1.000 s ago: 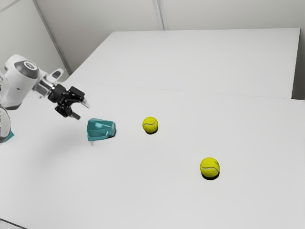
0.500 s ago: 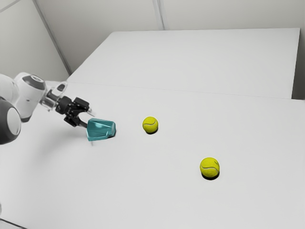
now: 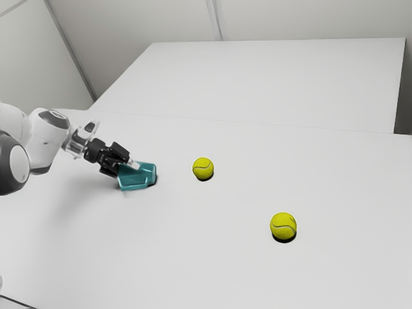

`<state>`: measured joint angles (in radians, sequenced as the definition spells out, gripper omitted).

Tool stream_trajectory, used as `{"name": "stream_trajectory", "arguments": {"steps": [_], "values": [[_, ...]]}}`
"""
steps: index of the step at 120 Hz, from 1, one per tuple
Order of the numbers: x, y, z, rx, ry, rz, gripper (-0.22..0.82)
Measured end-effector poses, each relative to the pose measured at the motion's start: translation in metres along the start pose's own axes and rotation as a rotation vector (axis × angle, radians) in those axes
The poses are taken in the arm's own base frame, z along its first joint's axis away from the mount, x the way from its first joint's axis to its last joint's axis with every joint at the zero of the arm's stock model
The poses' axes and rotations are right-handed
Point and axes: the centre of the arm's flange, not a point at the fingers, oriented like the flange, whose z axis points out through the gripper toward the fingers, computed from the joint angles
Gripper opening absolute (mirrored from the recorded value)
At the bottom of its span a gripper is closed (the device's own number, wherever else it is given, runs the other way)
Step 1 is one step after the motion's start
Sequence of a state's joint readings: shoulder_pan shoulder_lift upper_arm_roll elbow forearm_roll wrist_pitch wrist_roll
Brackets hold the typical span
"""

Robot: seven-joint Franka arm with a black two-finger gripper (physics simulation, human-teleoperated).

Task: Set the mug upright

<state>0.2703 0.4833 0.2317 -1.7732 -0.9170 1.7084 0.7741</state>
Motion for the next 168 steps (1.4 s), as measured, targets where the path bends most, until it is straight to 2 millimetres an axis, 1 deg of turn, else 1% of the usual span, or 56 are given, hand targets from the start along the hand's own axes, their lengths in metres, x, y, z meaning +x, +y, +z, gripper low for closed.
{"name": "stream_trajectory", "arguments": {"steps": [13,44,61,72,92,104,116,125,130,141,146,153,168], "values": [[0.001,0.005,-0.003,-0.001,0.006,0.019,0.16],[0.007,0.022,0.004,-0.012,0.0,0.07,0.01],[0.009,0.026,0.004,-0.017,0.006,0.082,-0.09],[0.01,0.031,0.002,-0.014,0.012,0.094,-0.12],[0.011,0.037,-0.002,-0.004,0.021,0.11,-0.13],[0.008,0.049,-0.012,0.009,0.037,0.13,-0.14],[-0.013,0.073,-0.021,0.056,0.037,0.156,-0.14],[-0.026,0.101,-0.026,0.143,0.007,0.214,-0.15],[-0.036,0.119,-0.024,0.199,-0.02,0.251,-0.15],[-0.055,0.153,-0.01,0.327,-0.076,0.341,-0.15],[-0.06,0.166,-0.002,0.388,-0.102,0.385,-0.15],[-0.062,0.184,0.01,0.477,-0.143,0.443,-0.15],[-0.061,0.217,0.038,0.684,-0.235,0.561,-0.15]]}}
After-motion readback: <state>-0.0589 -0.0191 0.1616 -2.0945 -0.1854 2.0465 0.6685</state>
